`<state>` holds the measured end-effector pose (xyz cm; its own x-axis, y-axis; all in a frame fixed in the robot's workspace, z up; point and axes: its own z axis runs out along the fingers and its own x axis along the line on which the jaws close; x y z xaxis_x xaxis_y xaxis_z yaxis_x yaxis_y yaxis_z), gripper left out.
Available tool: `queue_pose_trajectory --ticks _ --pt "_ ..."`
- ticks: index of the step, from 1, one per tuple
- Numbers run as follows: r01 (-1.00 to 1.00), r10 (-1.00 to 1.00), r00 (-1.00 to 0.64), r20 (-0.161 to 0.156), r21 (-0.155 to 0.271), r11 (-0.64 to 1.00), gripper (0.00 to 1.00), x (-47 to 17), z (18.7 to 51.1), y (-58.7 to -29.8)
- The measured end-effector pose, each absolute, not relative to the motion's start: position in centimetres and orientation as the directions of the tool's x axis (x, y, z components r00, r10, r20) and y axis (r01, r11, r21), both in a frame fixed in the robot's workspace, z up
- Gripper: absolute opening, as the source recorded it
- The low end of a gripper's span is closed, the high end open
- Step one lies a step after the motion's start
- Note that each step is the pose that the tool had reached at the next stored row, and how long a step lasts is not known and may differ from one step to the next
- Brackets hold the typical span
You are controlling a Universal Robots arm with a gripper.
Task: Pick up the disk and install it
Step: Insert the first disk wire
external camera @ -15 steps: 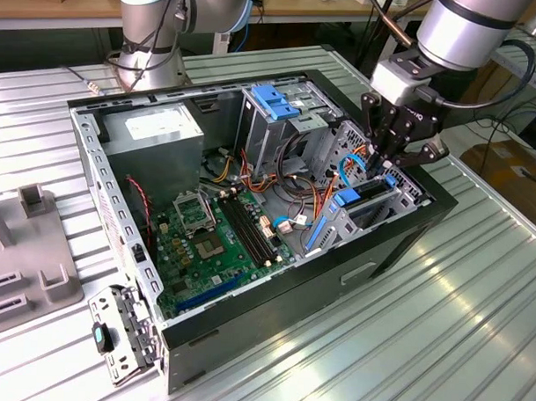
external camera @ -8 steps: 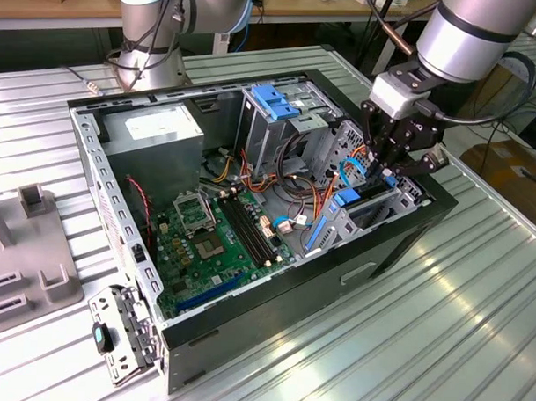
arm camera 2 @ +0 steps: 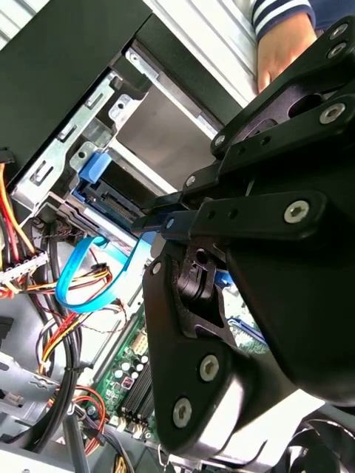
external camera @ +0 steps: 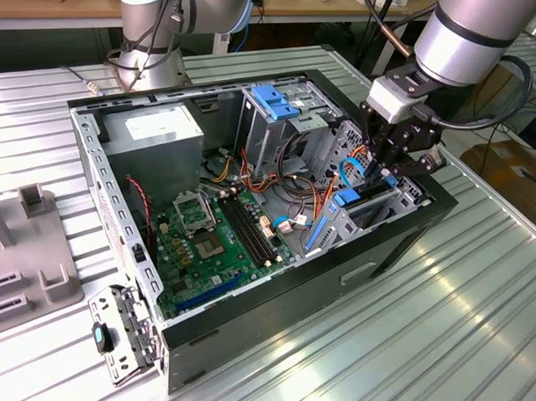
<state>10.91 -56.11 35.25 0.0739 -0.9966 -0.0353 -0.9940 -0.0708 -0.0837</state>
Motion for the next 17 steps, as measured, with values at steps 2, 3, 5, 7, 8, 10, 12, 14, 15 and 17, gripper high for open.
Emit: queue_pose_trajectory --ticks 2,3,5,7,8,10,12,14,15,17 --pt "-0.994 -0.997 0.074 -0.036 -0.085 -0.071 0.16 10.87 35.14 -56.11" --pt "-0.994 -0.997 0.074 -0.035 -0.085 -0.071 0.16 10.87 35.06 -56.12" --pt "-0.994 -0.997 0.074 -0.035 -0.085 -0.071 0.16 10.86 35.04 -56.12" --pt "-0.994 -0.997 0.074 -0.035 -0.085 -0.071 0.16 10.86 35.01 -56.12" --pt "-0.994 -0.997 0.074 -0.035 -0.085 -0.071 0.16 10.85 34.99 -56.12" --pt "-0.994 -0.997 0.074 -0.035 -0.085 -0.071 0.16 10.85 34.91 -56.12" --pt "-0.994 -0.997 0.074 -0.035 -0.085 -0.071 0.16 10.85 34.87 -56.12" --pt "-0.994 -0.997 0.074 -0.035 -0.085 -0.071 0.16 10.85 34.86 -56.12" --pt "-0.994 -0.997 0.074 -0.035 -0.085 -0.071 0.16 10.85 34.85 -56.12" --pt "-0.994 -0.997 0.074 -0.035 -0.085 -0.071 0.16 10.84 34.83 -56.15"
